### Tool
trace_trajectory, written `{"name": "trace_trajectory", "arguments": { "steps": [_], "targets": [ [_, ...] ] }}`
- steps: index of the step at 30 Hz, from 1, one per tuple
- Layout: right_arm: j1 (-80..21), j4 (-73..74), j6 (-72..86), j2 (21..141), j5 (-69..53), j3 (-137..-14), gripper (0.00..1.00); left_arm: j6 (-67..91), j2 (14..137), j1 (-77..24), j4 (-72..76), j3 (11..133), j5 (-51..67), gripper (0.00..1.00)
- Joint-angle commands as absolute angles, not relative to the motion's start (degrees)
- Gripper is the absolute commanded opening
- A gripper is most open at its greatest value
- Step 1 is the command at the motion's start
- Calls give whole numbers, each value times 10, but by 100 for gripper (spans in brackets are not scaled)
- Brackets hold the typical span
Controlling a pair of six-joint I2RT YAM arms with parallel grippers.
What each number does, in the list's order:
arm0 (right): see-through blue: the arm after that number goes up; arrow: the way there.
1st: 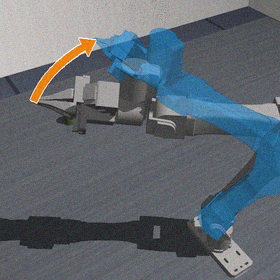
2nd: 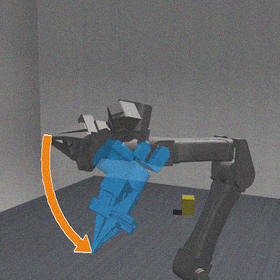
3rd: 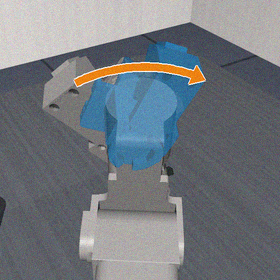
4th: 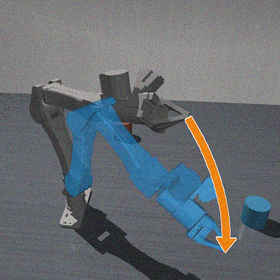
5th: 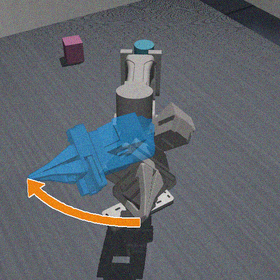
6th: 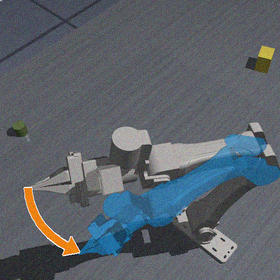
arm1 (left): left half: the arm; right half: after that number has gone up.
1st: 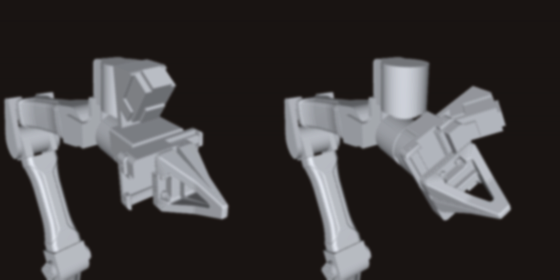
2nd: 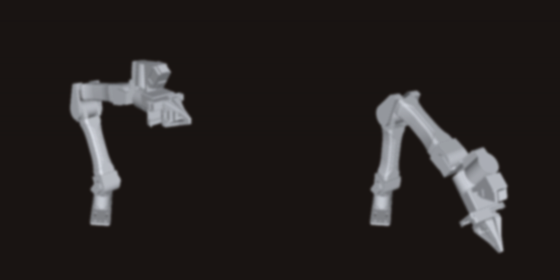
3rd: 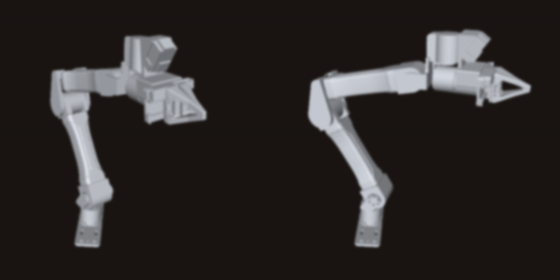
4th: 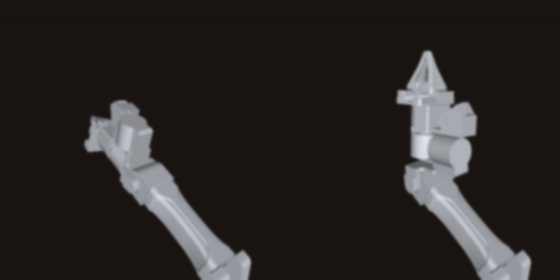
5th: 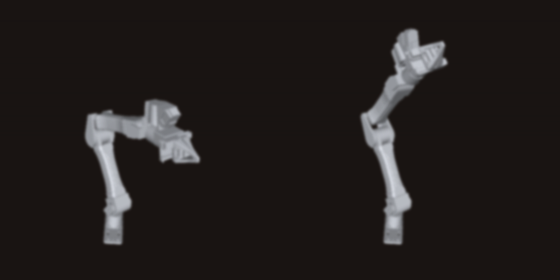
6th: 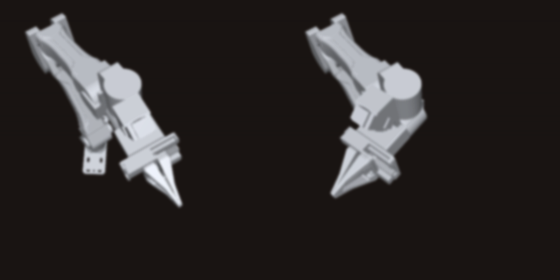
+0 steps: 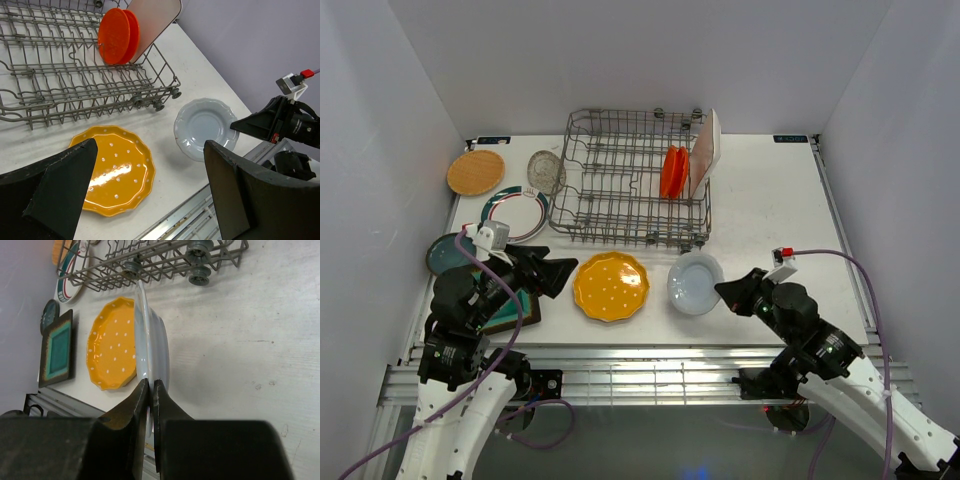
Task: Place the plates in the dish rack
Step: Pick up the plate from the corner of the board, then insert the plate into the dish rack.
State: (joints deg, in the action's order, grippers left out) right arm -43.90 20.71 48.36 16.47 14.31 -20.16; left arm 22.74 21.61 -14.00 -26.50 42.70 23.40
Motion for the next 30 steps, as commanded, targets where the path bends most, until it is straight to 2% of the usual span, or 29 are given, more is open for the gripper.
{"name": "trace_trajectory", "arguments": {
  "steps": [1, 19, 30],
  "targets": [
    [-439, 161, 461, 168, 140, -256, 8, 224, 220, -142, -258, 425, 236, 98],
    [-439, -10, 390, 316, 132, -333, 8, 225, 219, -142, -258, 425, 234, 98],
    [-439, -25, 335, 448, 154, -475, 8, 225, 214, -142, -258, 425, 230, 98]
  ]
}}
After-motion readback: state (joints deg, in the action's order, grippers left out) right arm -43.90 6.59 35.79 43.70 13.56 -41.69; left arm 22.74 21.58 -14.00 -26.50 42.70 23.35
